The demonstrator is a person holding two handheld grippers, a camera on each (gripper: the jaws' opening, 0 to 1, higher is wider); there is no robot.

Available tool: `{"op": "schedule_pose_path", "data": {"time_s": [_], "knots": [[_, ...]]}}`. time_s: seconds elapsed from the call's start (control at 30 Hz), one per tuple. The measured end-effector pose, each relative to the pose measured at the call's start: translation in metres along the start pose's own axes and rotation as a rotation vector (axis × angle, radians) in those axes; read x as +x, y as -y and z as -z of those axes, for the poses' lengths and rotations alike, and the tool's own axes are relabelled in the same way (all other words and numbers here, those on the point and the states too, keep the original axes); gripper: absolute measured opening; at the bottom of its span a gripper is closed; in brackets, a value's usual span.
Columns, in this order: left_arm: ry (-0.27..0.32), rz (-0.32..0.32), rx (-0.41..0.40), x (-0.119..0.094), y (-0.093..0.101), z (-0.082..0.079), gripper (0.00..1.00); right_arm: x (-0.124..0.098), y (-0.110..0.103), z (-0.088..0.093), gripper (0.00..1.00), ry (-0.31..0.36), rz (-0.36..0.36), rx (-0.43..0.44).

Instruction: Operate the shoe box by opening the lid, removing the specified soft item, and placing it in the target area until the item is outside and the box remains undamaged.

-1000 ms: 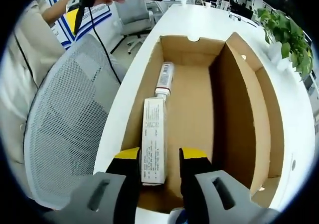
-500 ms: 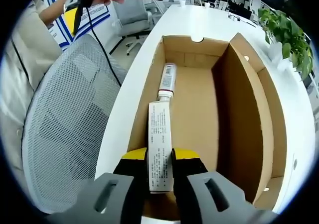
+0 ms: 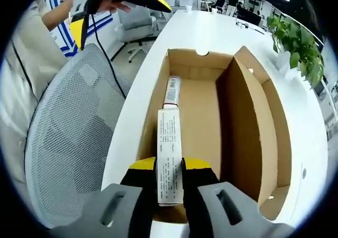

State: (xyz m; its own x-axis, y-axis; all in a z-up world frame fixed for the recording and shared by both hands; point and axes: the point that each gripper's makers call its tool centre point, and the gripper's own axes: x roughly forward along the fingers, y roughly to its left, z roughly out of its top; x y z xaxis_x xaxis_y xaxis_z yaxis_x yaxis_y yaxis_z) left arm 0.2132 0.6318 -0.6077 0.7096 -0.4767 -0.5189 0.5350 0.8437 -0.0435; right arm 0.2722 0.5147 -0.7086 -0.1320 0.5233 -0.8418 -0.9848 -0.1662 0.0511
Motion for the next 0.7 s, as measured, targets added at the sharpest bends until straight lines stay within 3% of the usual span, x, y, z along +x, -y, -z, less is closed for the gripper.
{"op": "schedule_pose_path", "data": {"time_s": [0.7], "knots": [[0.046, 0.030, -0.006, -0.003, 0.011, -0.010, 1.00, -0.054, 0.002, -0.023, 0.15, 0.025, 0.071, -0.073]]}}
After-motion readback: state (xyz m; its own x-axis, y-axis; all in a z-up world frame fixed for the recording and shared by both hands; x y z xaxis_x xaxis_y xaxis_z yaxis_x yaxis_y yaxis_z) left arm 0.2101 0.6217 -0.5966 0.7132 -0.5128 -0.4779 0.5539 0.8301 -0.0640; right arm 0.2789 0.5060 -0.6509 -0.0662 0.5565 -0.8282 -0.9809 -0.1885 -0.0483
